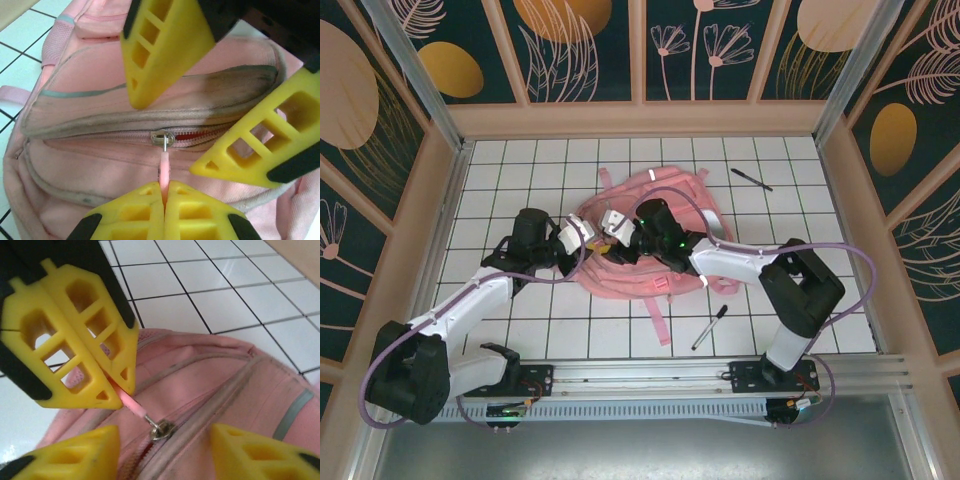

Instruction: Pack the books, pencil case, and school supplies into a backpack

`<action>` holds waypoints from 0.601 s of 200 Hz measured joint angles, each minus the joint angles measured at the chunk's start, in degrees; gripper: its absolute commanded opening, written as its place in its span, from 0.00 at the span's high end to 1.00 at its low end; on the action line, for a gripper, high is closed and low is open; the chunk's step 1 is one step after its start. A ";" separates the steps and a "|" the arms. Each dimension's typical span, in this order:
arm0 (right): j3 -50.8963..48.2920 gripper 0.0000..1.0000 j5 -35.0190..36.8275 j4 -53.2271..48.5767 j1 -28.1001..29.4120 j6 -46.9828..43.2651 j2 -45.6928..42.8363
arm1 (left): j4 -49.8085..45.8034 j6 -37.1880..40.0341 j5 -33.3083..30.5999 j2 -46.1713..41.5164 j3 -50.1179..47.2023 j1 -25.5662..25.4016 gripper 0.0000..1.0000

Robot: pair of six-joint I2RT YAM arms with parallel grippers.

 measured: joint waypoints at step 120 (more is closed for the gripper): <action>-1.11 1.00 -11.67 -8.24 -5.18 -10.51 -5.92 | 1.60 3.21 -3.19 3.37 0.90 3.96 1.00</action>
